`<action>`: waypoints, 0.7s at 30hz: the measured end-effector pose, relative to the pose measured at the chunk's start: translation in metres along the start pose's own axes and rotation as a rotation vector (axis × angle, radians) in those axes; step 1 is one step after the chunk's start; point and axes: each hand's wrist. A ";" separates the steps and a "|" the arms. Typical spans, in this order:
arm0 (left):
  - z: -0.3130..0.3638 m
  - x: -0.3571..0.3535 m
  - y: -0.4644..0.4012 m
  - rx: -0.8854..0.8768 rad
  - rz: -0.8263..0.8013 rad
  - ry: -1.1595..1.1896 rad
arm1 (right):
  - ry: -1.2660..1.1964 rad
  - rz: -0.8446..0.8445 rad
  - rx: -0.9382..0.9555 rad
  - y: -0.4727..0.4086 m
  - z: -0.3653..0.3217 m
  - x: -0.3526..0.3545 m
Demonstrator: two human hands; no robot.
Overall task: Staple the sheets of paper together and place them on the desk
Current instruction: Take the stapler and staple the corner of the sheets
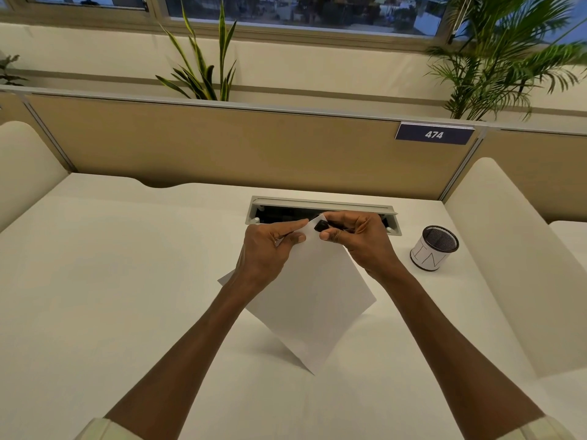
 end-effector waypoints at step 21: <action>-0.005 -0.002 0.003 0.049 -0.022 -0.025 | 0.065 -0.089 -0.097 -0.003 0.005 0.008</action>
Point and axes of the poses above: each hand's wrist, its own y-axis away from the middle knuckle, its own x-axis out of the back of the hand, z = x × y, and after that the axes turned 10 degrees about -x, right-handed
